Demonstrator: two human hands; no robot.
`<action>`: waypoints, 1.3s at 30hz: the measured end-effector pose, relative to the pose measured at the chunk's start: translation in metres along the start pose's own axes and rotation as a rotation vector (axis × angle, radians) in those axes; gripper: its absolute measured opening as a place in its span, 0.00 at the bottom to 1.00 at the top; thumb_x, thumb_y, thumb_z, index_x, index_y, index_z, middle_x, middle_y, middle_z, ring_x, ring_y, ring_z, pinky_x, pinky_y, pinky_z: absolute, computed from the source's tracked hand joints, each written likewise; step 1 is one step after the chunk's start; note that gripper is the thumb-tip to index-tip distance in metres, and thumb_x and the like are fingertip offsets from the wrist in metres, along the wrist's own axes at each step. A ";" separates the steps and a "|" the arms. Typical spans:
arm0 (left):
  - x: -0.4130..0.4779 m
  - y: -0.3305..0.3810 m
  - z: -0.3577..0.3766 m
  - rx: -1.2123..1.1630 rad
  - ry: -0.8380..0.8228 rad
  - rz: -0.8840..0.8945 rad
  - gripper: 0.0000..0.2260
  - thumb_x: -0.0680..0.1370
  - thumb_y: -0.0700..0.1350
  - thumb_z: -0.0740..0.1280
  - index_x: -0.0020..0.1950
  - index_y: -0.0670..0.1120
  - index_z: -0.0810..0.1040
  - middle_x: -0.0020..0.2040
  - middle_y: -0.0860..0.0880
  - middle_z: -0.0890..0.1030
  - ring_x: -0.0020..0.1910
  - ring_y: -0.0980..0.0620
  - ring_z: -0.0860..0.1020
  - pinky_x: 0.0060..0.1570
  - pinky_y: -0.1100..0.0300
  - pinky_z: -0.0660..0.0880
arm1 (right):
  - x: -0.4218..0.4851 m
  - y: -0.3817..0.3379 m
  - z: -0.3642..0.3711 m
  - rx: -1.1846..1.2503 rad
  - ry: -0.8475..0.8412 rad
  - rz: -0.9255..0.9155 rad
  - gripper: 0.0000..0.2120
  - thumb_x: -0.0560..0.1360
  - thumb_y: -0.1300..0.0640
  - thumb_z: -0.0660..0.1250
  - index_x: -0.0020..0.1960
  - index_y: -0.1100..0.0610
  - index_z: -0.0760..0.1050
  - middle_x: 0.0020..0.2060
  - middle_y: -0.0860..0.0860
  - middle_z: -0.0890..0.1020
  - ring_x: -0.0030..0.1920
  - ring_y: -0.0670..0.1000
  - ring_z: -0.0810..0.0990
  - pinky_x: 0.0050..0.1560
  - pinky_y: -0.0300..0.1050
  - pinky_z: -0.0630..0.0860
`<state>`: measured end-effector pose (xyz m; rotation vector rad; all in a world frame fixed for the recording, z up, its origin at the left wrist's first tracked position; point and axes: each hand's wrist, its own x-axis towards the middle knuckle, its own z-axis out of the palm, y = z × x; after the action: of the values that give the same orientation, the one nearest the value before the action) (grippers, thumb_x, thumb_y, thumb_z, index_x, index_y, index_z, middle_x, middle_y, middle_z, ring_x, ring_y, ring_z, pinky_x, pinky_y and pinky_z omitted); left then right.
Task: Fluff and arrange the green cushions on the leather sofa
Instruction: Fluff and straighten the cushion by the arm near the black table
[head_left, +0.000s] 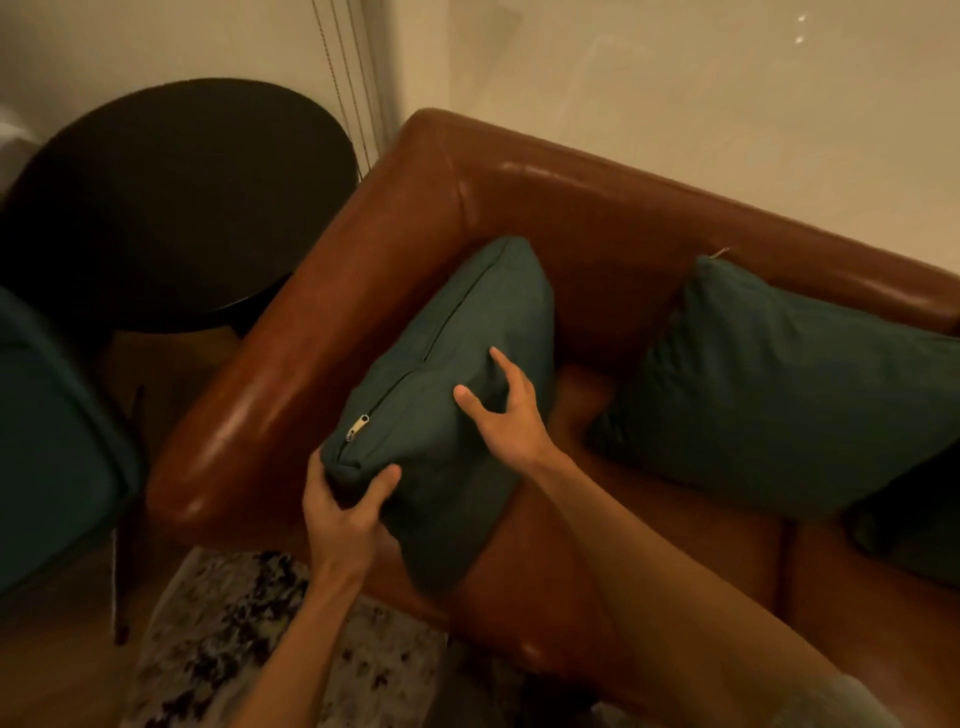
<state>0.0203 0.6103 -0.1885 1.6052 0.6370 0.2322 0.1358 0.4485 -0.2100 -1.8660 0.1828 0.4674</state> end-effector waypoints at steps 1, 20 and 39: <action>0.002 0.005 -0.011 -0.012 -0.013 0.017 0.27 0.69 0.46 0.74 0.66 0.40 0.73 0.58 0.52 0.80 0.54 0.66 0.79 0.54 0.69 0.75 | -0.004 0.000 0.002 -0.005 -0.003 -0.004 0.37 0.72 0.41 0.72 0.76 0.41 0.58 0.78 0.52 0.56 0.77 0.51 0.57 0.77 0.50 0.58; 0.086 0.035 0.047 1.018 -0.417 -0.255 0.49 0.65 0.74 0.68 0.79 0.61 0.48 0.75 0.43 0.67 0.71 0.36 0.68 0.65 0.42 0.69 | -0.033 0.043 0.027 0.355 -0.026 0.550 0.43 0.66 0.29 0.69 0.72 0.24 0.46 0.78 0.44 0.58 0.75 0.60 0.64 0.56 0.79 0.69; 0.041 0.024 -0.011 0.912 -0.381 -0.239 0.36 0.70 0.69 0.65 0.76 0.66 0.57 0.71 0.48 0.74 0.69 0.36 0.69 0.65 0.44 0.68 | -0.086 0.049 0.062 0.325 -0.125 0.505 0.42 0.67 0.27 0.66 0.71 0.23 0.43 0.79 0.44 0.53 0.77 0.61 0.58 0.61 0.79 0.65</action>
<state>0.0548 0.6413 -0.1726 2.3247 0.6632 -0.6196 0.0258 0.4809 -0.2349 -1.4568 0.6164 0.8440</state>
